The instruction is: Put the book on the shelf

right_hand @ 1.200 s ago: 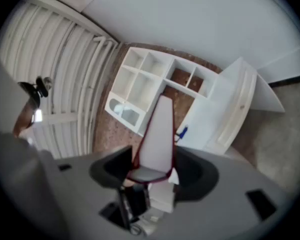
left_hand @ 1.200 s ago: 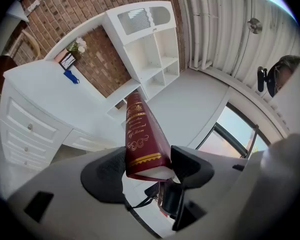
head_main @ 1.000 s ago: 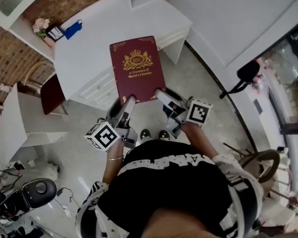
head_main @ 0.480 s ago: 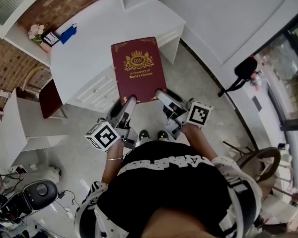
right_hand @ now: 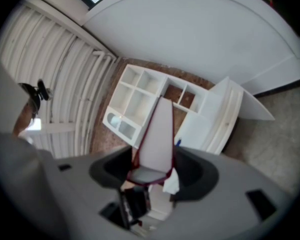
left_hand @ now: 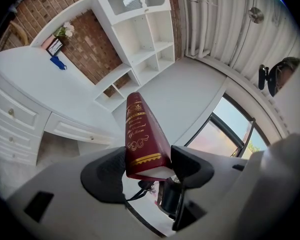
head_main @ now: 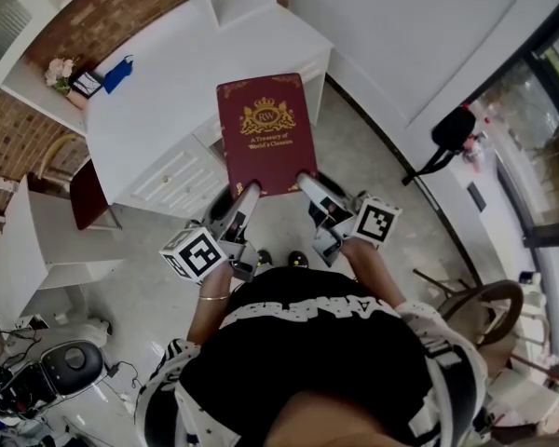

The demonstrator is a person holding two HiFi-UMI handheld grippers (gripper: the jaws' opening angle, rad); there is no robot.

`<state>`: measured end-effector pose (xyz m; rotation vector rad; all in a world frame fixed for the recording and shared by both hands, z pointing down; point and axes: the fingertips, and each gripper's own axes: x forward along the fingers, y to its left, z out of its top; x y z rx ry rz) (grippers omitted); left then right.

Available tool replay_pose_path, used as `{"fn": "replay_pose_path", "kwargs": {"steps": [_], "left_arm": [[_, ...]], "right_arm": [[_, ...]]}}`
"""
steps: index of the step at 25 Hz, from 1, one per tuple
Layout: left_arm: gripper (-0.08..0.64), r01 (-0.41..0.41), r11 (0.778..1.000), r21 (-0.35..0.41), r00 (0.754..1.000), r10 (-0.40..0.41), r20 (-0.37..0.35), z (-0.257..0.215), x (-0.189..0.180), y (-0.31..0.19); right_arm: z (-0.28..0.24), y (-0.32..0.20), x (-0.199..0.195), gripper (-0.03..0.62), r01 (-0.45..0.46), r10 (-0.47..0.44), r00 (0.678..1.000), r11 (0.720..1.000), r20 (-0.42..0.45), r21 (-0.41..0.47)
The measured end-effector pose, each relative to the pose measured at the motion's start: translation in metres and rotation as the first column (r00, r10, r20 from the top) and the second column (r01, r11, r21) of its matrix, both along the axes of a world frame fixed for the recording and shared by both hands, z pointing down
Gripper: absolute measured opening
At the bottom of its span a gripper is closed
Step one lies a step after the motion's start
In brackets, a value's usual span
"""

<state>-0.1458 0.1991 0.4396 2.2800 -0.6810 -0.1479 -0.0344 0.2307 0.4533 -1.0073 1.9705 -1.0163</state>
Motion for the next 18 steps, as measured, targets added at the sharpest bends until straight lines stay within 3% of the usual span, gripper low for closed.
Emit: {"fn": "replay_pose_path", "kwargs": {"steps": [3, 18], "left_arm": [[0.304, -0.007, 1.000, 0.005, 1.000, 0.007, 0.003, 0.002, 0.026, 0.004], [0.304, -0.014, 1.000, 0.003, 0.999, 0.014, 0.034, 0.002, 0.023, 0.004]], "right_arm": [[0.005, 0.004, 0.025, 0.275, -0.002, 0.002, 1.000, 1.000, 0.005, 0.003], [0.005, 0.005, 0.024, 0.275, -0.017, 0.017, 1.000, 1.000, 0.019, 0.019]]}}
